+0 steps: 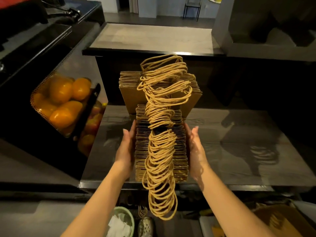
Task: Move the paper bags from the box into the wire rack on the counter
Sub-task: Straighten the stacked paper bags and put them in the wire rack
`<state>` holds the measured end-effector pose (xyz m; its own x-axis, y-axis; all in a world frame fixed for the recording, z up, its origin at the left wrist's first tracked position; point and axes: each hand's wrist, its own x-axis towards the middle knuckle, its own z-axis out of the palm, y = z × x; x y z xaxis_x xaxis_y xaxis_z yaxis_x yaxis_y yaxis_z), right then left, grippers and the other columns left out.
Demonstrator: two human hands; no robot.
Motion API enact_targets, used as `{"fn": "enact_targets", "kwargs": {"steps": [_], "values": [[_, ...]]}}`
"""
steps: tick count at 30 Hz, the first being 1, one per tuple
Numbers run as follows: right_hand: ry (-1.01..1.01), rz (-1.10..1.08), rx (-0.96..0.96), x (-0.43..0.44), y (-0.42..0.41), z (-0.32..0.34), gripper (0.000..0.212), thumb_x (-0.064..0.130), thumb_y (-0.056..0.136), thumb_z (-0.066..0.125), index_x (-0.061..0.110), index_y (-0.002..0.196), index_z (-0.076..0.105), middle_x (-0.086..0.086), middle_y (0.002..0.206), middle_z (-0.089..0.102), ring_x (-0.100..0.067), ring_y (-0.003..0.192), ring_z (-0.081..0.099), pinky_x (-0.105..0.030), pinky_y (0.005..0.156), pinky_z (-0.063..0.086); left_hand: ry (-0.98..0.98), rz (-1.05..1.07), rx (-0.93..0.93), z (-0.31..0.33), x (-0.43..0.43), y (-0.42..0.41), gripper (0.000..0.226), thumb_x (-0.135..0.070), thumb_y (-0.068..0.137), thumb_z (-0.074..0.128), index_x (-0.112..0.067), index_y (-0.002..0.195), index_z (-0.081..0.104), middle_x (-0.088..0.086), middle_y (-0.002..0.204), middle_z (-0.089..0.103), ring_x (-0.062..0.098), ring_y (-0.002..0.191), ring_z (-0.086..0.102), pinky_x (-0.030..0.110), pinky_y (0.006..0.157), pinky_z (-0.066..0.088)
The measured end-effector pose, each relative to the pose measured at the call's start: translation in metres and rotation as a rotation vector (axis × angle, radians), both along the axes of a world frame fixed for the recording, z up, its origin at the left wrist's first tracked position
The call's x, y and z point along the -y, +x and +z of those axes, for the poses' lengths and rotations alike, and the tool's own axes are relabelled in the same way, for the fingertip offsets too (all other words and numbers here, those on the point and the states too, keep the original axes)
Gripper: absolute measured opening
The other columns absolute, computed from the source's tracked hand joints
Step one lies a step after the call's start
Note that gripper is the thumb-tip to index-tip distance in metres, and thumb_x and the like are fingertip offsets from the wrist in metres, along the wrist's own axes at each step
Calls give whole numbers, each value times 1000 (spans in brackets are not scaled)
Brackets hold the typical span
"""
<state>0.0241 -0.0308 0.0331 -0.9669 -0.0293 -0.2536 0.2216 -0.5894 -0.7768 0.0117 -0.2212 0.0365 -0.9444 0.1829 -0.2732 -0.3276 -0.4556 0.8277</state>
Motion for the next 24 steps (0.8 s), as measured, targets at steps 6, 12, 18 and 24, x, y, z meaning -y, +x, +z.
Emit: {"fn": "enact_targets", "kwargs": {"steps": [6,12,18,24], "values": [[-51,-14,1,18,17,-7,56,53,99,27,28,149,34,-9,146,48,-31,133,47,-55,112,33,34,54,7,-9,-17,15,58,-54,93,27,-25,140,44,1,129,62,18,111,63,33,80,55],[66,-26,64,4,6,-3,61,62,94,34,33,147,36,-9,144,50,-32,129,50,-57,107,39,12,-25,70,1,-2,5,63,-60,95,19,-28,147,33,8,142,49,27,124,53,43,97,42],[171,13,65,-4,-1,7,78,70,81,40,33,149,31,-3,149,44,-27,135,43,-50,109,37,-357,135,-87,8,5,3,78,-79,81,32,-39,147,29,4,150,40,29,138,36,52,114,24],[264,-61,8,-7,-6,9,63,57,95,24,29,151,28,-2,154,36,-24,142,33,-45,117,24,-215,192,-37,3,-4,-11,75,-77,81,36,-36,143,39,2,146,45,26,133,44,51,112,31]]}}
